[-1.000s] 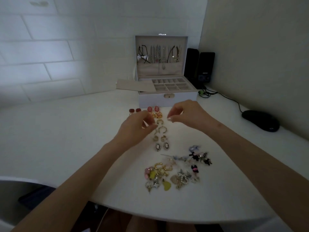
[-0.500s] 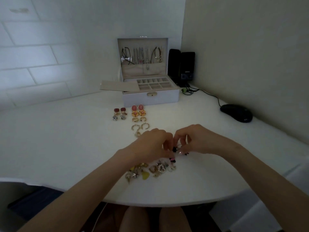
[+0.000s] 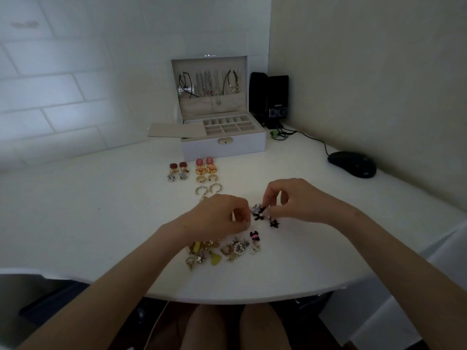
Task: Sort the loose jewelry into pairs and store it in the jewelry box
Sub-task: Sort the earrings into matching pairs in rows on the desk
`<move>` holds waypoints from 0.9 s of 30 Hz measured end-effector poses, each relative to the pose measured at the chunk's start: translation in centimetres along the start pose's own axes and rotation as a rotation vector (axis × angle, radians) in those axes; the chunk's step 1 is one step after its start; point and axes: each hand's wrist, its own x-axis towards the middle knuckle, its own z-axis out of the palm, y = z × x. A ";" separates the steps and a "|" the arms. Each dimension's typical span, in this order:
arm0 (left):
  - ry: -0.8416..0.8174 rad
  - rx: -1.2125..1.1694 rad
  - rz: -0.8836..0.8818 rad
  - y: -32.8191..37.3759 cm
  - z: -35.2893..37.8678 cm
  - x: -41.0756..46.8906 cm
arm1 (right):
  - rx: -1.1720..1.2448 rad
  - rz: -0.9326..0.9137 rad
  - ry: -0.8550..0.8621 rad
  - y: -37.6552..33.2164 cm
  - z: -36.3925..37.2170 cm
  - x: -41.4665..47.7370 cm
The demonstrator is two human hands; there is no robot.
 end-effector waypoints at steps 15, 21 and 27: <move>-0.096 0.139 -0.008 1.3 0.4 0.7 | 0.477 0.090 0.002 0.9 -0.8 0.0; -0.129 0.067 -0.036 1.7 0.2 0.8 | 0.229 0.173 -0.034 1.4 -1.4 -0.1; -0.056 -0.048 -0.026 1.9 0.1 0.4 | -0.004 0.049 0.037 0.5 -0.4 0.0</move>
